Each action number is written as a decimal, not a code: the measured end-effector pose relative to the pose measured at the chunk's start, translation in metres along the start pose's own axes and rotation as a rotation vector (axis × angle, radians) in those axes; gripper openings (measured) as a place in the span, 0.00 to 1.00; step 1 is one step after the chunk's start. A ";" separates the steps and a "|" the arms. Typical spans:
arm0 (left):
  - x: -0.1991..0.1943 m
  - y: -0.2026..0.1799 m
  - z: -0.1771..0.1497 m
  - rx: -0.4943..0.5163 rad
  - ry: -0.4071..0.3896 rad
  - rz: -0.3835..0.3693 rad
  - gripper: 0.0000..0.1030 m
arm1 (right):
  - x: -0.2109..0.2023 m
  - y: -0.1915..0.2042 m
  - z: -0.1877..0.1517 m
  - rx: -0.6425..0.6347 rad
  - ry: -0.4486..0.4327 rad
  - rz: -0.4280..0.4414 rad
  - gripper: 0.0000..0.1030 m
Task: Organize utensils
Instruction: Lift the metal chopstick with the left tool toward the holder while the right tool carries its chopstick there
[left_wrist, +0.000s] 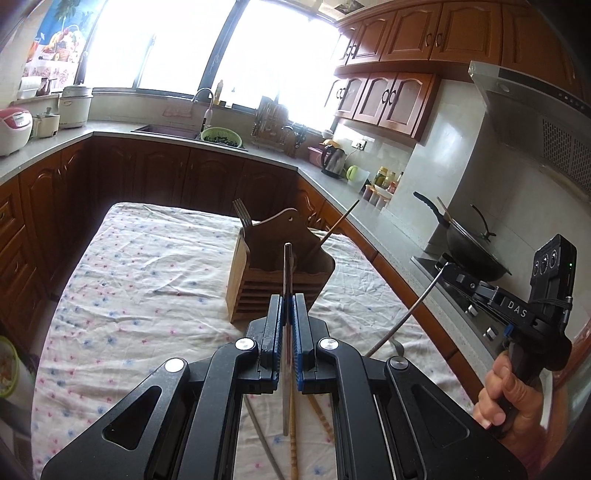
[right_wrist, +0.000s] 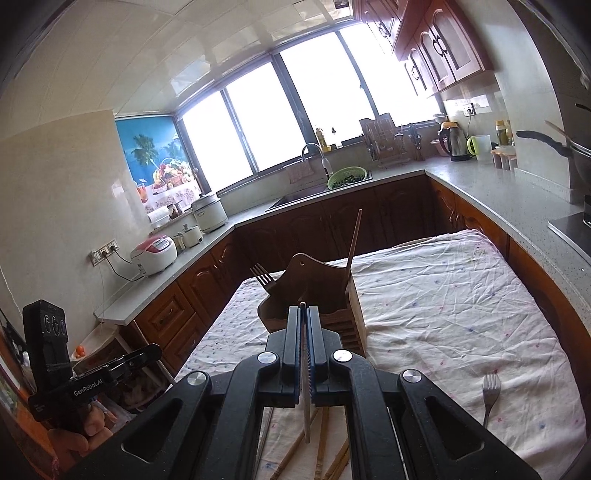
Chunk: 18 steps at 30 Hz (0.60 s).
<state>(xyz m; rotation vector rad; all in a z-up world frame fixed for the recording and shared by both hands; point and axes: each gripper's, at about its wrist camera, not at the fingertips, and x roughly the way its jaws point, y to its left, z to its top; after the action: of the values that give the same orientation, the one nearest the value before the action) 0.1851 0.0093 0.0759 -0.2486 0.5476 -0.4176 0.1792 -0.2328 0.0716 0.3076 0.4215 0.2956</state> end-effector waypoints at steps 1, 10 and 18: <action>0.000 0.001 0.003 -0.004 -0.009 0.001 0.04 | 0.001 0.000 0.002 -0.001 -0.005 -0.001 0.02; 0.011 0.003 0.043 -0.019 -0.104 -0.002 0.04 | 0.014 -0.006 0.027 0.010 -0.055 0.001 0.02; 0.035 0.002 0.090 -0.017 -0.213 0.026 0.04 | 0.032 -0.012 0.074 0.023 -0.155 -0.013 0.02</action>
<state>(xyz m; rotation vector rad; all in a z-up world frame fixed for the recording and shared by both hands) 0.2622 0.0055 0.1335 -0.2976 0.3450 -0.3559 0.2426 -0.2502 0.1205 0.3474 0.2746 0.2528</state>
